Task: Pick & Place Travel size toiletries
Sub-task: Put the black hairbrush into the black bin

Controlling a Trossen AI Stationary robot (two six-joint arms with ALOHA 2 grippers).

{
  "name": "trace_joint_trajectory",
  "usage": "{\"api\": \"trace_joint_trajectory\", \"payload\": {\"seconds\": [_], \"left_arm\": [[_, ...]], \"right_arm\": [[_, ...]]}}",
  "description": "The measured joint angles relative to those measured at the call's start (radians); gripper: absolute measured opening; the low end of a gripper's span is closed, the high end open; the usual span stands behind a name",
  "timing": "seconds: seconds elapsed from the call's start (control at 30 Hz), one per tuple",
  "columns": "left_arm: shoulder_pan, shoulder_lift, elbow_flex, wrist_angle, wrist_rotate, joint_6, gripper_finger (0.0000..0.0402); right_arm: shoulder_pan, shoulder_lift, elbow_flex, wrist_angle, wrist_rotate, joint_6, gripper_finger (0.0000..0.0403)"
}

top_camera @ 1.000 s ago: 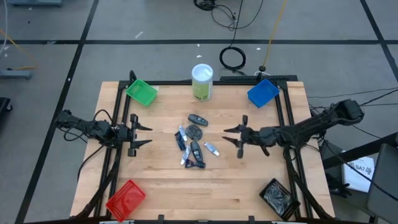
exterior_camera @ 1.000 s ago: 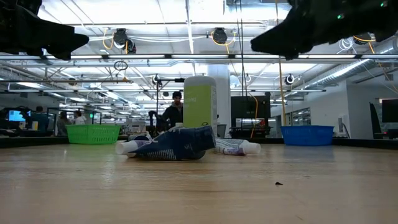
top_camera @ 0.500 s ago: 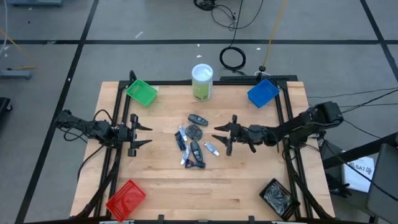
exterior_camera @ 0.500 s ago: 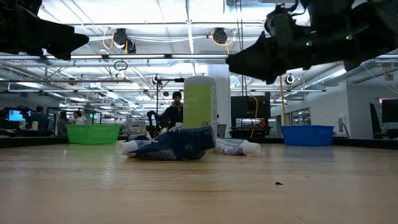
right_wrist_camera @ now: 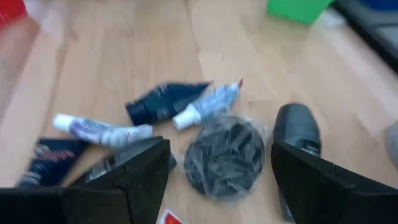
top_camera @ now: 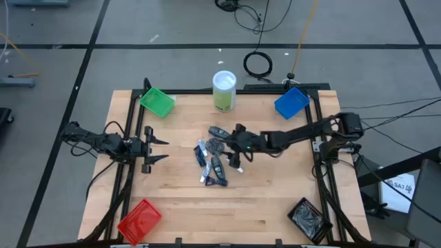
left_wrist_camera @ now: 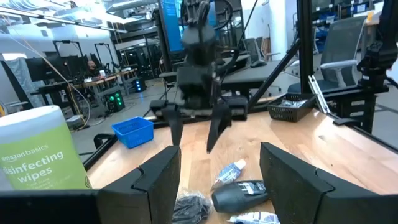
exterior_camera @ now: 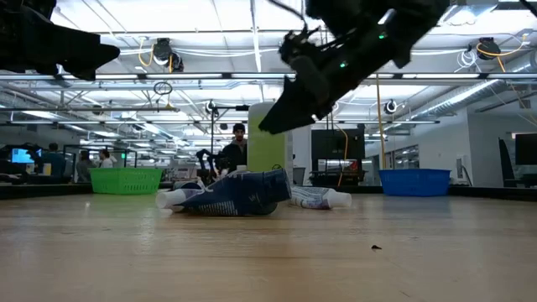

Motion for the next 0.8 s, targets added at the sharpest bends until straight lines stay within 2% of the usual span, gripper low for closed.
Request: {"api": "trace_joint_trajectory", "payload": {"seconds": [0.2,0.8], "left_arm": [[0.000,0.000,0.000,-0.002,0.000,0.002,0.0216],[0.000,0.001,0.000,-0.002,0.000,0.002,0.0216]], "right_arm": [[-0.038,0.096,0.053,-0.017,-0.078,-0.053,0.0257],[-0.064,0.248,0.056,0.060,-0.104,-0.046,0.0254]]}}
